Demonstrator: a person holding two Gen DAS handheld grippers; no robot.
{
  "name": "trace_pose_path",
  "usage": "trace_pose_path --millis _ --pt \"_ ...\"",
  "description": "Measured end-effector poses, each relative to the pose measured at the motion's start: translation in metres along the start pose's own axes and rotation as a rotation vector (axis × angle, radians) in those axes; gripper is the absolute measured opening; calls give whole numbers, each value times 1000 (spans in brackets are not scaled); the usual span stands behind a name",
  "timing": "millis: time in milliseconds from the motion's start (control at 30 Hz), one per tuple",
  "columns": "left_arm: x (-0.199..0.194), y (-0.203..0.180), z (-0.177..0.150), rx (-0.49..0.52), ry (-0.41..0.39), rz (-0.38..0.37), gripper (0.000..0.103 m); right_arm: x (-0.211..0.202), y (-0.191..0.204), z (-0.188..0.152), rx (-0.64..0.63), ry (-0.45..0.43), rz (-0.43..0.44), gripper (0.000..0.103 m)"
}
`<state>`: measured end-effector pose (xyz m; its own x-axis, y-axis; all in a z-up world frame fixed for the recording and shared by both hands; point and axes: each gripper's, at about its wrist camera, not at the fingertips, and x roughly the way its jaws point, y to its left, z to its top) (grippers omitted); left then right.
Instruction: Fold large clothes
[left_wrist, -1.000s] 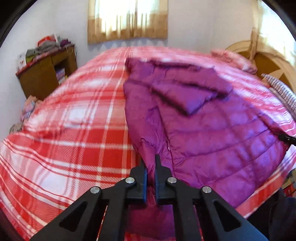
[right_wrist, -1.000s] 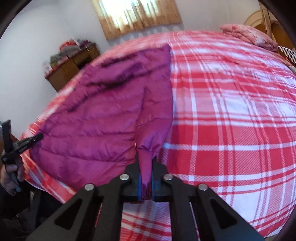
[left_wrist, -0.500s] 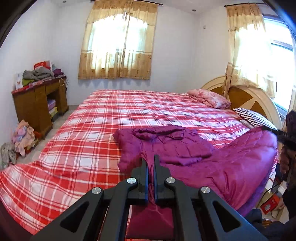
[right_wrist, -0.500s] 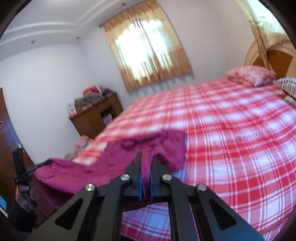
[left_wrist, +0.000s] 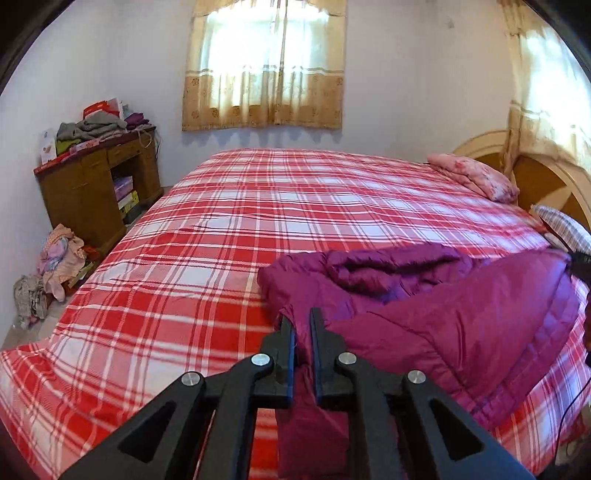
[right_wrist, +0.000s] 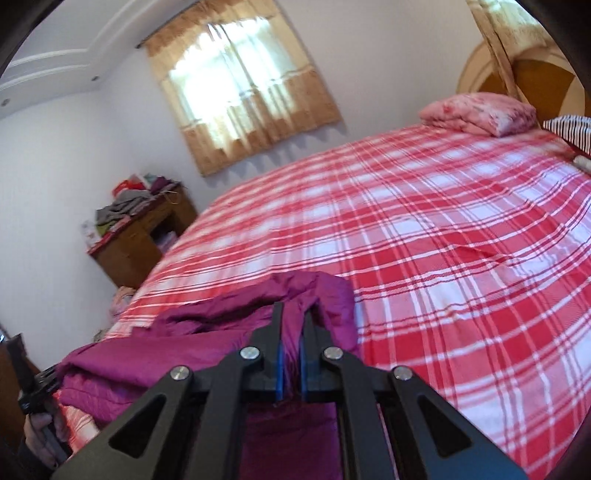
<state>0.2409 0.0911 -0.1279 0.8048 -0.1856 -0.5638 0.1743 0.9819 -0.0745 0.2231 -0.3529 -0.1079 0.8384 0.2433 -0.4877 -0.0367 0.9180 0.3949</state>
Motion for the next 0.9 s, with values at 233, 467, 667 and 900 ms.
trace_pose_path --millis 233,467,667,900 --pt "10 4 18 -60 -85 140 68 47 -15 5 11 30 -83 8" --pt "13 -4 33 -36 -202 348 93 89 -24 19 47 58 -144 13" --pt "15 -33 46 -20 -263 538 93 90 -22 42 114 -13 -159 81" --pt "8 -69 48 6 -320 475 93 74 54 30 -107 0 -84 56"
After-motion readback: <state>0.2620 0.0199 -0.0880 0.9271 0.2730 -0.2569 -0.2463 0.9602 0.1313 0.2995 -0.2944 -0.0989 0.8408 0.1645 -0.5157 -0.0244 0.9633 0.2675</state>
